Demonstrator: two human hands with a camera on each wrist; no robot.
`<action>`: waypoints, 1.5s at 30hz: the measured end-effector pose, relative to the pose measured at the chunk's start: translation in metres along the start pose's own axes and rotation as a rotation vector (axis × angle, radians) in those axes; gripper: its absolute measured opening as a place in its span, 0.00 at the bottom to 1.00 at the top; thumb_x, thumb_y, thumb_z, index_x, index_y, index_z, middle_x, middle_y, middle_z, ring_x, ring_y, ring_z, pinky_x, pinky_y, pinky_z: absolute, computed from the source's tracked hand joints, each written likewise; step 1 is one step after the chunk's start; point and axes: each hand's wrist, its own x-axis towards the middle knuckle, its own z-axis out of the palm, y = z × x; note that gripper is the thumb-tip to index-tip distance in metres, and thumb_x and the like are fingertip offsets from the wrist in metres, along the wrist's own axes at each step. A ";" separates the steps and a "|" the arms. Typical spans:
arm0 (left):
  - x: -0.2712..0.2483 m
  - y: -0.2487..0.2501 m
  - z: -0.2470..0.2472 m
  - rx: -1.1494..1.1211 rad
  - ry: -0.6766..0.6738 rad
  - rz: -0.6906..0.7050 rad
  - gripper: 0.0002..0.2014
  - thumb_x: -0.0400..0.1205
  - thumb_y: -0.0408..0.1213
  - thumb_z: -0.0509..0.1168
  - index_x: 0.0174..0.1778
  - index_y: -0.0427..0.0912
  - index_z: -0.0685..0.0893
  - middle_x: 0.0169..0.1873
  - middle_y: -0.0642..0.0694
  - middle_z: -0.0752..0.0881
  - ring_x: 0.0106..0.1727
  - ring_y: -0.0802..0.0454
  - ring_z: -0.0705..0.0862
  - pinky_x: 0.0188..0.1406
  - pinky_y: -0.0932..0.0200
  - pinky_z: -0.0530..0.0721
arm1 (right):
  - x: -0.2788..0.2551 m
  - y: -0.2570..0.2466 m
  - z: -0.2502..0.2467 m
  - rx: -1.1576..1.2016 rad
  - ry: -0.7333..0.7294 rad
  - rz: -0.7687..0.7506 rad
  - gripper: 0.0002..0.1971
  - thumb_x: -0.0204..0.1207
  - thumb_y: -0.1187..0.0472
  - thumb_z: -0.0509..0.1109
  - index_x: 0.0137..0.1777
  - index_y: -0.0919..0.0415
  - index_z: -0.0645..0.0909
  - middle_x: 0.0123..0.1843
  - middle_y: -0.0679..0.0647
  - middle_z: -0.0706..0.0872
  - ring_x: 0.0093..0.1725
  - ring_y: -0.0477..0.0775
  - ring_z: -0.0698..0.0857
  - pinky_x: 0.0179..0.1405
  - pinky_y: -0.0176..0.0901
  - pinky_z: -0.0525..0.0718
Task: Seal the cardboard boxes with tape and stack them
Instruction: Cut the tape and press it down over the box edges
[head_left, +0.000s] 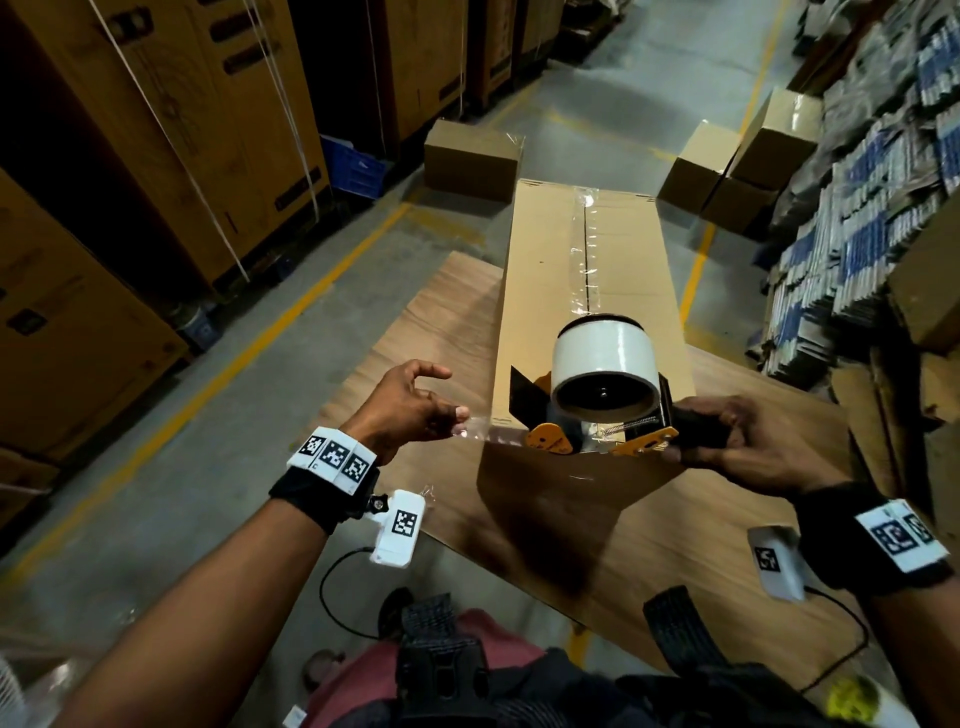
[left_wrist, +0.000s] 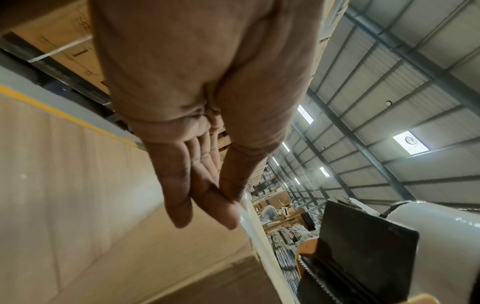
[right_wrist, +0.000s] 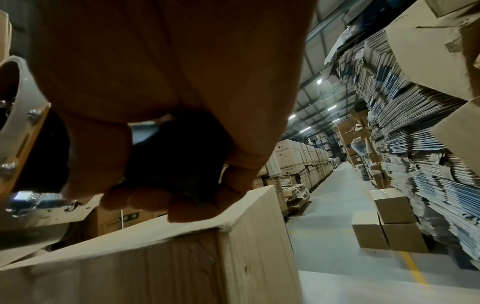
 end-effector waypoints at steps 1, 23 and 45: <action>0.000 -0.001 0.001 -0.016 0.006 0.004 0.28 0.78 0.20 0.77 0.71 0.38 0.75 0.43 0.31 0.93 0.41 0.38 0.92 0.53 0.42 0.94 | 0.001 0.001 0.000 -0.008 -0.006 -0.001 0.13 0.70 0.68 0.84 0.52 0.54 0.92 0.47 0.44 0.93 0.48 0.41 0.89 0.47 0.27 0.82; 0.022 -0.048 0.030 -0.260 0.082 -0.120 0.23 0.72 0.30 0.84 0.59 0.35 0.82 0.36 0.39 0.91 0.31 0.49 0.84 0.45 0.51 0.92 | 0.019 0.018 -0.007 -0.100 -0.058 0.102 0.13 0.72 0.64 0.85 0.51 0.49 0.89 0.46 0.50 0.91 0.51 0.54 0.89 0.55 0.59 0.86; 0.008 -0.084 0.053 1.345 0.344 1.111 0.23 0.86 0.45 0.68 0.77 0.44 0.84 0.80 0.44 0.81 0.84 0.40 0.74 0.78 0.38 0.77 | 0.007 -0.001 -0.015 -0.393 -0.079 0.119 0.15 0.75 0.61 0.80 0.59 0.48 0.83 0.50 0.49 0.92 0.52 0.59 0.90 0.53 0.71 0.87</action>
